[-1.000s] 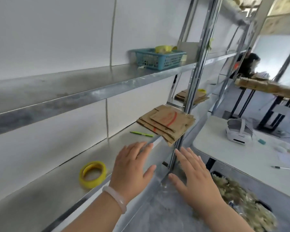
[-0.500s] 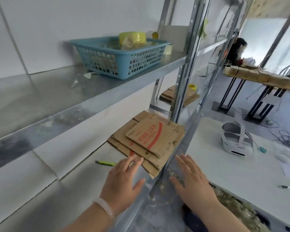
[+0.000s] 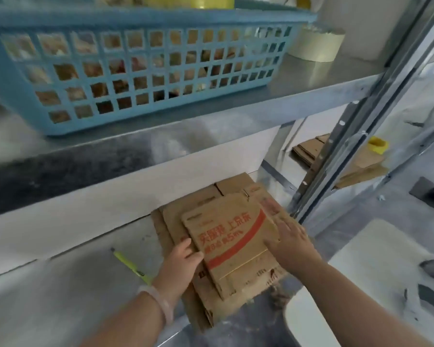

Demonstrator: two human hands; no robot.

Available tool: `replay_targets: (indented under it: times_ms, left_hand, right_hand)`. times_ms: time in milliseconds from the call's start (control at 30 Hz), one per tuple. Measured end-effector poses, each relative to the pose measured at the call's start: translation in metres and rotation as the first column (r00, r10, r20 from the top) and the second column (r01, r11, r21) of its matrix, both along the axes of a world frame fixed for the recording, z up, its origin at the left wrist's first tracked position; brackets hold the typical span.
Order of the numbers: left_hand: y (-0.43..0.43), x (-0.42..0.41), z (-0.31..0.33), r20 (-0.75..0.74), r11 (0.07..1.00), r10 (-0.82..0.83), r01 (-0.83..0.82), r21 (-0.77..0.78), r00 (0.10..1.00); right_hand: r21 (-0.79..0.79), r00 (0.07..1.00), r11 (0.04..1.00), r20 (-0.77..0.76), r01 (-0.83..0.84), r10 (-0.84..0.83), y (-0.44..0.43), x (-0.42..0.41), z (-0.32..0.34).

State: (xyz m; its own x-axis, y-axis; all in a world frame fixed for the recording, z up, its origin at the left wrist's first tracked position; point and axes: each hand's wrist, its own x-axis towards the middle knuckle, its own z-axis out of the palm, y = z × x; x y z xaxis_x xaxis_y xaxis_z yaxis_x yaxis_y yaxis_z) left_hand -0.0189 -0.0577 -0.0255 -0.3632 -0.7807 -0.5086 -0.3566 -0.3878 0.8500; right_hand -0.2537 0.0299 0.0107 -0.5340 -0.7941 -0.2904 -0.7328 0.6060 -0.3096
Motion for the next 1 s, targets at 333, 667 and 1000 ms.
replay_targets:
  times_ms: [333, 667, 1000]
  left_hand:
    - [-0.012, -0.032, -0.006, -0.109, 0.950, 0.308, -0.298, 0.096, 0.945]
    - [0.013, 0.095, 0.076, -0.333, 0.885, 0.364, -0.434, -0.168, 0.870]
    - [0.056, 0.228, 0.078, -0.269, 0.666, 0.389, -0.471, -0.578, 0.881]
  right_hand:
    - [-0.044, 0.999, 0.999, 0.043, -0.020, 0.022, -0.011, -0.021, -0.026]
    - [-0.520, 0.837, 0.854, 0.478, 0.025, 0.266, -0.030, 0.051, 0.036]
    - [-0.575, 0.625, 0.802, 0.570, -0.161, 0.534, -0.043, 0.199, 0.020]
